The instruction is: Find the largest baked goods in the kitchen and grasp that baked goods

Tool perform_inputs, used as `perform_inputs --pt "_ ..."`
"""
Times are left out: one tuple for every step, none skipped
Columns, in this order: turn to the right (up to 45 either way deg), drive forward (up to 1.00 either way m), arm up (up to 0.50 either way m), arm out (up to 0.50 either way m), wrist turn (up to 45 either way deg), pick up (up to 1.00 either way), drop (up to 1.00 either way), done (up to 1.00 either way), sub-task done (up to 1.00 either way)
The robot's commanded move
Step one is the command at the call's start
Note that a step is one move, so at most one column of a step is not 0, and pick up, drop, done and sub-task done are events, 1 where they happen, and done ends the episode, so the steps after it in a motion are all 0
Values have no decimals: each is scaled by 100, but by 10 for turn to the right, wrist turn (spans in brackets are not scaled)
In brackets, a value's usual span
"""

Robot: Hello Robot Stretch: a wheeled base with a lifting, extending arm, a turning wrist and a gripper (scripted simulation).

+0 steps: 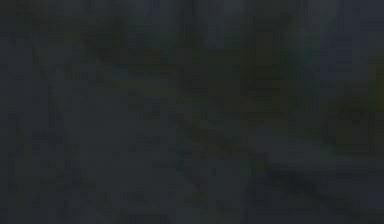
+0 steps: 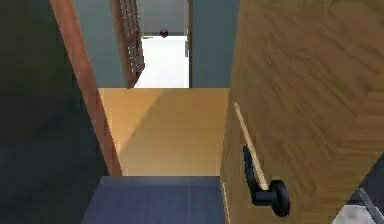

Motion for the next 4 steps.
perform_inputs --pt "450 0 0 0 0 0 0 0 0" --pt "180 0 0 0 0 0 0 0 0" --pt "0 20 0 0 0 0 0 0 0" --pt "300 0 0 0 0 0 0 0 0"
